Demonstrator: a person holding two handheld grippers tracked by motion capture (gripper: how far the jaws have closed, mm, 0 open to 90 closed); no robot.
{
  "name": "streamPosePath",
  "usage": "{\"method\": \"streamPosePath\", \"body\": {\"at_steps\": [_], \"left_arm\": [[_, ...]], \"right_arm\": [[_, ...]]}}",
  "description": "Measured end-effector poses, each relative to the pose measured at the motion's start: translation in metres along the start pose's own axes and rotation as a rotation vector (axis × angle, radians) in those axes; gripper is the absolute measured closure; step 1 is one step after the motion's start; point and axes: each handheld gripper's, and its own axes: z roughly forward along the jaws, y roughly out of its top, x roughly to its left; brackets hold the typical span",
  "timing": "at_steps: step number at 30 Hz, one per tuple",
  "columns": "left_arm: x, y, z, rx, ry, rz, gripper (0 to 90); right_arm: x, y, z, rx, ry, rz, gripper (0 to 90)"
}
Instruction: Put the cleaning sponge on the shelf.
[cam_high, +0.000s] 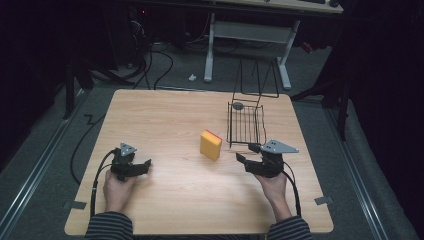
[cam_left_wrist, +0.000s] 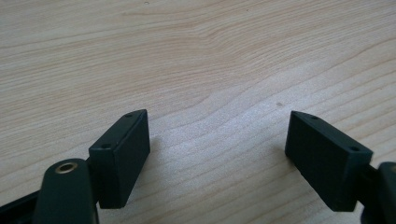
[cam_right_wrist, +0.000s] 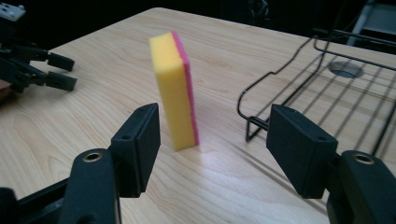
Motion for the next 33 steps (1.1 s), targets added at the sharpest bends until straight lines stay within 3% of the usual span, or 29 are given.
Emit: {"method": "streamPosePath", "body": {"at_steps": [13, 24, 33], "left_arm": [[0.000, 0.000, 0.000, -0.001, -0.002, -0.001, 22.5], [0.000, 0.000, 0.000, 0.000, -0.001, 0.000, 22.5], [0.000, 0.000, 0.000, 0.000, -0.001, 0.000, 22.5]], "right_arm": [[0.016, 0.016, 0.039, 0.042, 0.034, -0.039, 34.2], [0.018, 0.021, 0.058, 0.060, 0.060, -0.030, 33.4], [0.023, 0.026, 0.073, 0.091, 0.048, -0.048, 33.3]]}}
